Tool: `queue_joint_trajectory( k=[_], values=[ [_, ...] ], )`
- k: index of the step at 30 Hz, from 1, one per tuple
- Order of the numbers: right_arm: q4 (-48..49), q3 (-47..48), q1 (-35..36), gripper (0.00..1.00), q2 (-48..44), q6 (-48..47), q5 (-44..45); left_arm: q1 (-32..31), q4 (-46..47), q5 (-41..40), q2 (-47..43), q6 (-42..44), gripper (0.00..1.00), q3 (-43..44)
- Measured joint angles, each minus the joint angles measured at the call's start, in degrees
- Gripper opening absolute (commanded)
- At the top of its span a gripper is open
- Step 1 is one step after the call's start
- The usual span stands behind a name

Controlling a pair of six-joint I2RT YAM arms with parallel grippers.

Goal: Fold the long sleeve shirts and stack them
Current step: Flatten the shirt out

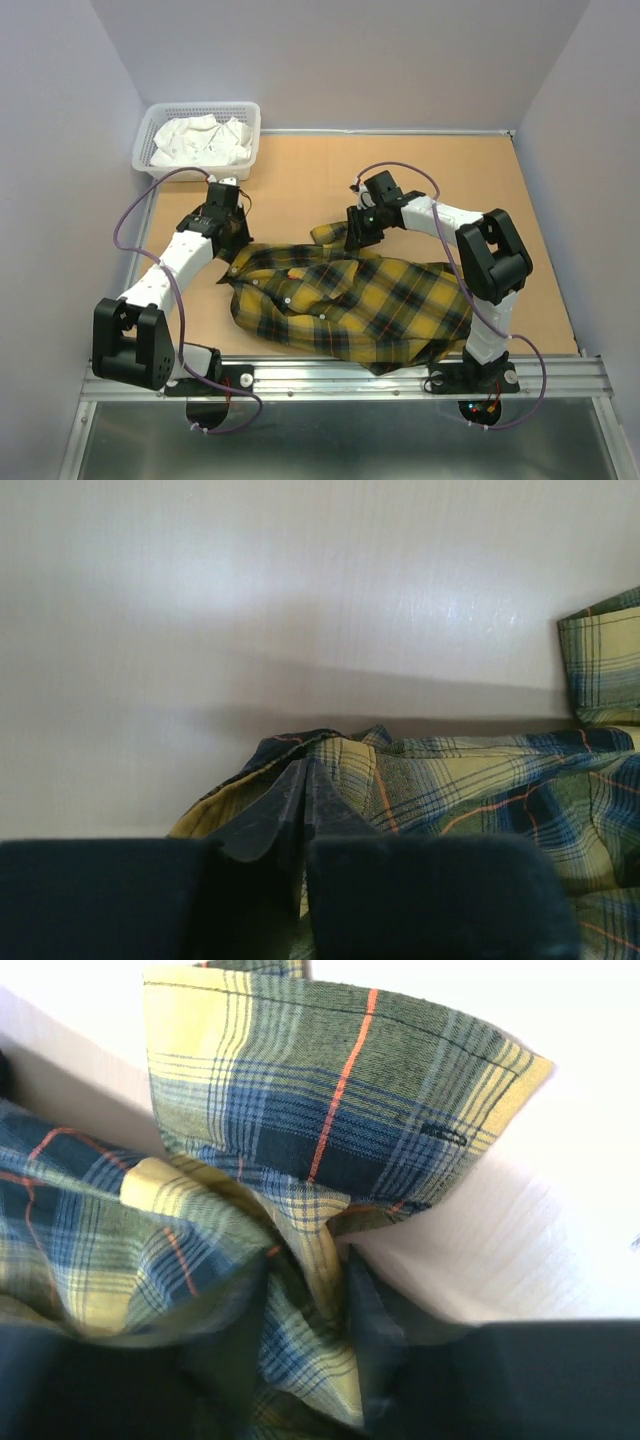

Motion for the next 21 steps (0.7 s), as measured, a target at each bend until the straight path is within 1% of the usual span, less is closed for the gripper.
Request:
queue_joint_trajectory(
  k=[1,3,9,14,16,21],
  values=[
    [0.1,0.0,0.0,0.12,0.0,0.1,-0.1,0.0,0.5,0.3,0.0,-0.1,0.0,-0.4],
    [0.1,0.2,0.0,0.01,0.0,0.0,0.0,0.0,1.4,1.2,0.3,-0.3,0.0,-1.6],
    [-0.6,3.4,0.1,0.01,0.0,-2.3,3.5,0.1,4.6,4.2,4.1,-1.1,0.0,-3.0],
    [-1.2,11.1,0.3,0.01,0.0,-6.7,10.6,0.2,8.8,6.0,7.5,-2.2,0.0,-2.8],
    [-1.5,16.3,0.3,0.01,0.0,-9.5,14.2,0.2,9.9,6.8,9.2,-2.4,0.0,-1.2],
    [-1.2,27.7,0.3,0.01,0.0,-16.1,22.7,0.6,13.0,7.6,12.6,-3.0,0.0,8.3]
  ],
)
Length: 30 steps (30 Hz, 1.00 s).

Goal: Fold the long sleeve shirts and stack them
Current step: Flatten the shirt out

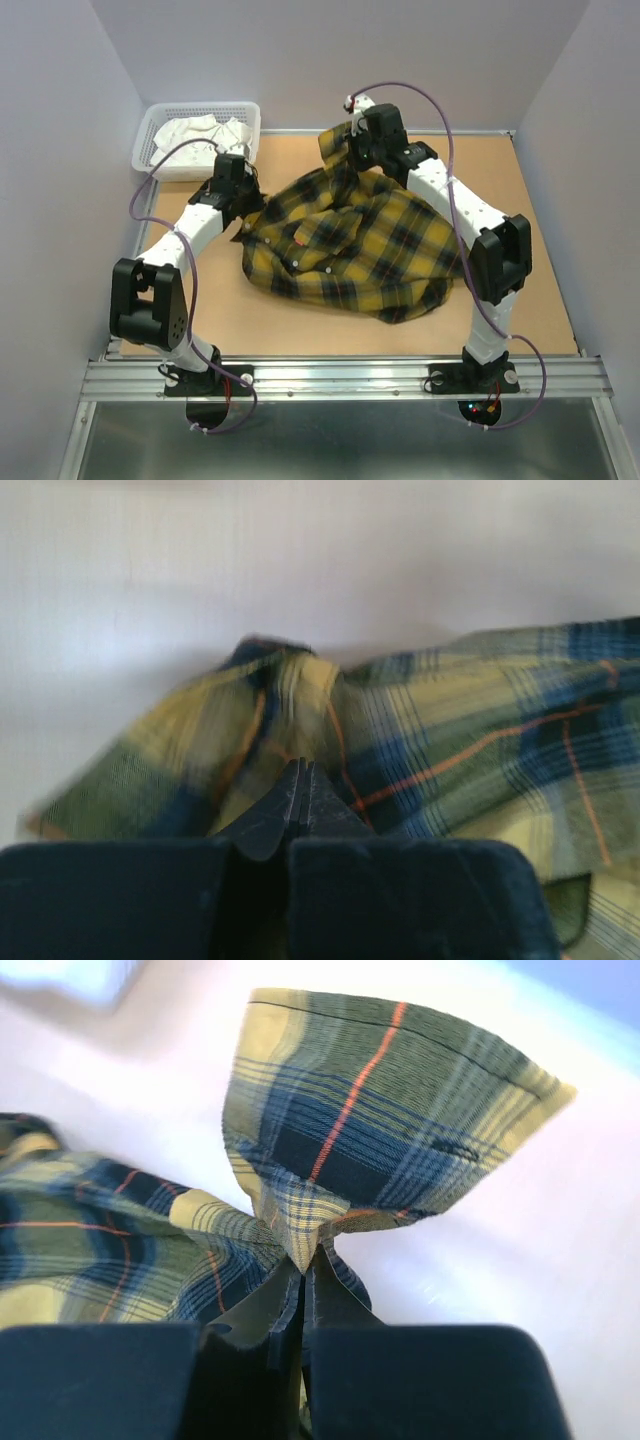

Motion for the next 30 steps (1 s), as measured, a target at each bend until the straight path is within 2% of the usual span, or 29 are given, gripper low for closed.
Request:
queue_joint_trajectory(
  k=[2,9,13,18,20,21,24,25,26,27,28,29,30],
  values=[
    [0.6,4.2,0.0,0.01,0.0,-2.2,2.1,0.4,2.0,0.1,0.1,0.0,0.0,3.3],
    [1.4,8.5,0.0,0.01,-1.3,-9.0,7.1,4.2,8.8,-0.2,-3.2,-0.1,0.0,12.1],
    [0.7,9.2,0.0,0.01,-3.8,-11.5,5.9,5.2,11.9,-0.1,-6.4,-0.5,0.0,15.0],
    [1.6,3.3,2.4,0.01,-13.7,-12.3,-1.0,5.0,12.5,-0.1,-13.2,-2.1,0.17,11.8],
    [1.7,-1.3,6.3,0.04,-19.2,-12.3,-3.7,5.1,11.6,-0.9,-16.5,-2.8,0.26,8.4],
    [3.0,-4.3,9.5,0.06,-21.7,-12.2,-4.8,5.1,11.0,-1.2,-18.1,-3.1,0.35,6.5],
    [3.8,-11.7,17.2,0.23,-24.5,-10.3,-8.1,5.1,9.7,-2.1,-22.0,-4.3,0.52,0.1],
    [4.2,-14.4,20.2,0.38,-24.3,-9.6,-8.9,5.1,8.5,-2.7,-23.5,-4.9,0.57,-2.7],
    [3.8,-16.6,22.3,0.45,-23.6,-8.8,-10.0,5.1,7.5,-3.1,-24.3,-5.2,0.59,-4.5],
    [3.1,-18.6,24.5,0.51,-22.1,-7.5,-10.5,5.1,6.6,-3.4,-25.1,-5.3,0.68,-6.6],
    [2.8,-20.2,26.2,0.57,-20.7,-7.2,-10.8,5.1,6.0,-3.6,-25.6,-5.6,0.69,-8.0],
    [1.0,-22.0,27.8,0.69,-18.3,-6.3,-11.1,5.1,4.8,-3.9,-26.3,-5.7,0.74,-9.7],
    [-0.7,-23.1,28.9,0.73,-16.4,-5.5,-11.2,5.1,3.5,-4.0,-26.8,-6.1,0.79,-11.1]
  ],
)
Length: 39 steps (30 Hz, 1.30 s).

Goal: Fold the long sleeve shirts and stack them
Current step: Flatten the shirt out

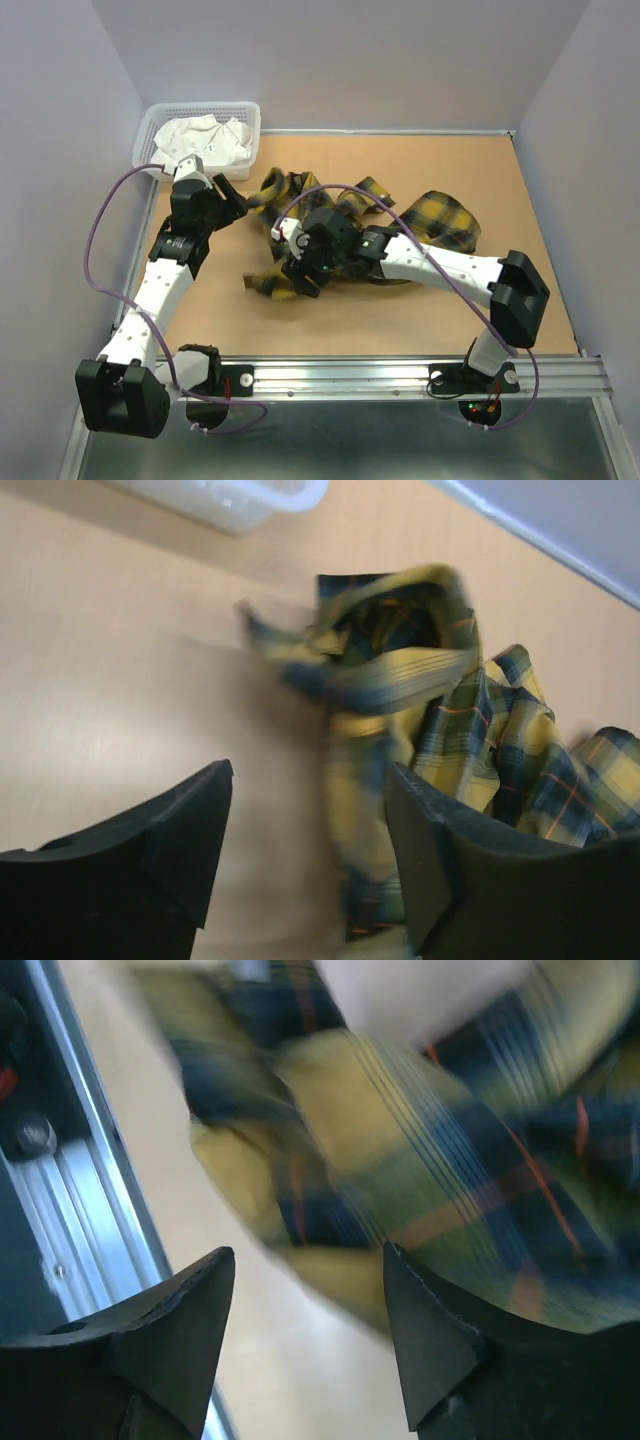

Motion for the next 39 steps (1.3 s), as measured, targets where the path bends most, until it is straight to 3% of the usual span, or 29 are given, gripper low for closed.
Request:
queue_joint_trajectory(
  k=[2,9,14,20,31,39],
  values=[
    [-3.4,-1.8,0.7,0.84,1.9,1.4,0.6,0.0,-0.9,0.2,-0.5,-0.2,0.89,-1.7],
    [-9.2,-1.0,-3.1,1.0,-2.2,5.9,11.8,0.0,-1.7,4.2,0.0,-0.2,0.93,-2.5],
    [-9.0,3.0,-12.7,1.0,-3.9,13.3,18.0,0.0,-1.7,7.8,5.6,0.1,0.93,-2.5],
    [-9.1,3.2,-19.8,1.0,-2.3,22.0,19.1,0.0,-1.1,8.1,10.3,0.5,0.92,-4.5],
    [-4.1,3.2,-20.3,0.94,3.0,36.3,17.8,0.0,2.4,5.5,20.3,4.4,0.86,-2.3],
    [-1.0,3.2,-20.3,0.9,6.7,41.5,17.8,0.0,4.5,5.5,27.1,6.9,0.77,3.7]
  ],
)
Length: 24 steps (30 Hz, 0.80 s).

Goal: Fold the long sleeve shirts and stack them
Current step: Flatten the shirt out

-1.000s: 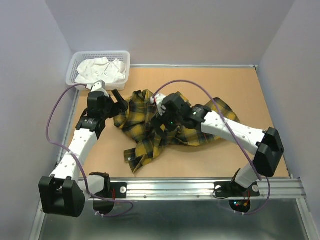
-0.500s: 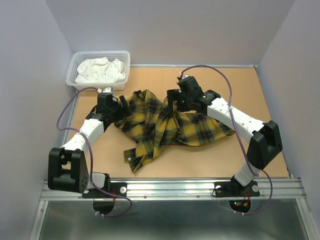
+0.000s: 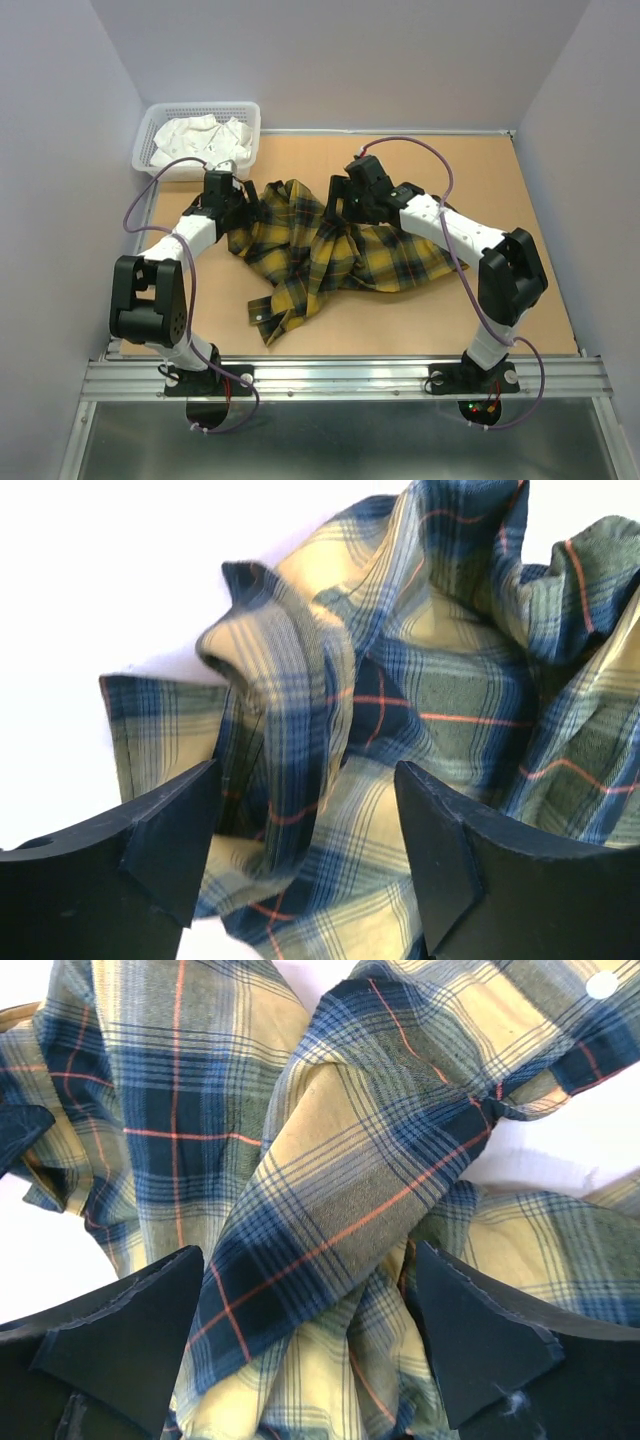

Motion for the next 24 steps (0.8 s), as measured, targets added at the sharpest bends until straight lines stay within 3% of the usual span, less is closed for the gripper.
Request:
queue_joint_trajectory(
  k=[6,8,9,11,12,13,17,19,24],
  values=[
    [1.5,-0.1,0.0,0.82,1.4,1.7,-1.0,0.0,0.7,0.2,2.3,0.6,0.64,0.6],
    [2.4,-0.1,0.0,0.72,1.5,2.0,-1.2,0.0,0.7,0.2,3.0,0.7,0.54,0.6],
    [2.8,-0.1,0.0,0.68,1.5,2.0,-1.3,0.0,0.7,0.3,3.4,0.8,0.37,0.6],
    [3.4,-0.1,0.0,0.55,1.5,2.1,-1.4,0.0,0.7,0.4,3.6,1.0,0.21,0.6],
    [3.6,-0.1,0.0,0.49,1.6,2.2,-1.3,0.0,0.8,0.4,3.7,1.1,0.07,0.6],
    [3.8,-0.1,0.0,0.38,1.6,2.1,-1.3,0.0,0.7,0.5,3.7,1.2,0.01,0.7],
    [4.0,-0.1,0.0,0.11,1.8,1.7,-1.0,0.0,0.5,0.3,3.7,1.2,0.0,1.5],
    [4.1,-0.1,-0.3,0.03,1.8,1.3,-0.9,0.0,0.2,0.0,3.7,1.2,0.0,2.3],
    [4.0,-0.9,-1.4,0.01,0.8,-0.8,0.4,0.9,-0.3,-1.4,3.6,0.0,0.0,5.0]
  ],
)
